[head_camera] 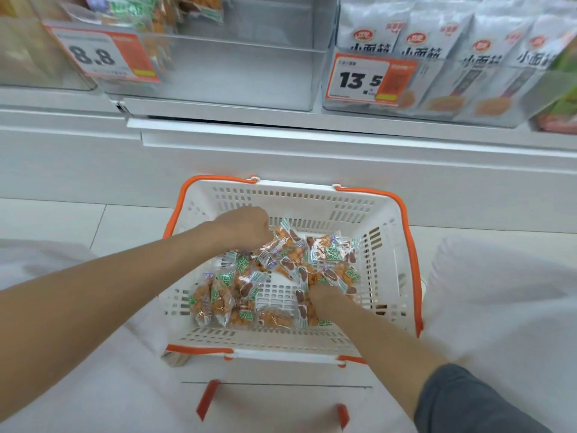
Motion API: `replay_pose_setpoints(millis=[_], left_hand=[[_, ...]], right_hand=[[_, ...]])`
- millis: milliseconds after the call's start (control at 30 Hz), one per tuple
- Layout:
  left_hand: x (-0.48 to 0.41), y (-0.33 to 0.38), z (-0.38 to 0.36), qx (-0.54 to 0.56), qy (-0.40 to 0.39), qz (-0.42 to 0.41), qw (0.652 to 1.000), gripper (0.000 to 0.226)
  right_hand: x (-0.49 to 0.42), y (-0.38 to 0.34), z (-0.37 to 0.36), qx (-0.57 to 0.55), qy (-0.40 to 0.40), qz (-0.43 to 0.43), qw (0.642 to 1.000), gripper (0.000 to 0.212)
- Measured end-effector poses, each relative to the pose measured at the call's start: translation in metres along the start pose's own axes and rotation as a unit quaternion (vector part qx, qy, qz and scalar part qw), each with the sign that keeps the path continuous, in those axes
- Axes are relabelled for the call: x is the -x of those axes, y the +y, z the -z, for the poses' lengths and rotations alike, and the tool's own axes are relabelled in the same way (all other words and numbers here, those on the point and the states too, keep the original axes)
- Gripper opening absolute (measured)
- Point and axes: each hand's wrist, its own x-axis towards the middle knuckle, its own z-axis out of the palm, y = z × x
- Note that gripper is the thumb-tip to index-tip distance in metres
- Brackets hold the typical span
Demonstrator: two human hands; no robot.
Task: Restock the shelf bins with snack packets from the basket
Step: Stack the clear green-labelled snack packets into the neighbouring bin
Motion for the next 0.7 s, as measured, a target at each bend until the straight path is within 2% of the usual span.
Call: replay_pose_setpoints(millis=[100, 200, 300, 333, 400, 467, 533, 600, 700], left_hand=[[0.004, 0.002, 0.003, 0.002, -0.014, -0.016, 1.000, 0.018], [0.007, 0.005, 0.012, -0.001, -0.016, -0.042, 0.999, 0.007], [0.012, 0.008, 0.021, -0.015, -0.062, -0.081, 0.995, 0.068], [0.015, 0.011, 0.024, -0.015, -0.077, -0.097, 0.992, 0.082], [0.020, 0.018, 0.027, -0.008, -0.103, -0.118, 0.988, 0.096], [0.025, 0.022, 0.030, -0.004, -0.087, -0.132, 0.987, 0.092], [0.028, 0.022, 0.036, 0.014, -0.051, -0.130, 0.990, 0.068], [0.030, 0.018, 0.043, 0.101, -0.023, -0.128, 0.986, 0.036], [0.032, 0.013, 0.053, 0.274, -0.021, -0.121, 0.954, 0.037]], right_hand=[[0.007, 0.000, 0.015, 0.004, -0.029, 0.053, 0.998, 0.019], [0.025, -0.011, 0.066, -0.036, 0.001, 0.091, 0.995, 0.030], [0.057, -0.023, 0.130, -0.035, 0.056, 0.135, 0.989, 0.044], [0.071, -0.024, 0.148, -0.041, 0.081, 0.147, 0.985, 0.047], [0.100, -0.023, 0.176, -0.068, 0.133, 0.168, 0.974, 0.052], [0.121, -0.020, 0.192, -0.142, 0.154, 0.180, 0.961, 0.051], [0.130, -0.019, 0.204, -0.241, 0.171, 0.191, 0.936, 0.050], [0.130, -0.016, 0.212, -0.325, 0.195, 0.206, 0.902, 0.048], [0.132, -0.013, 0.220, -0.341, 0.261, 0.199, 0.881, 0.033]])
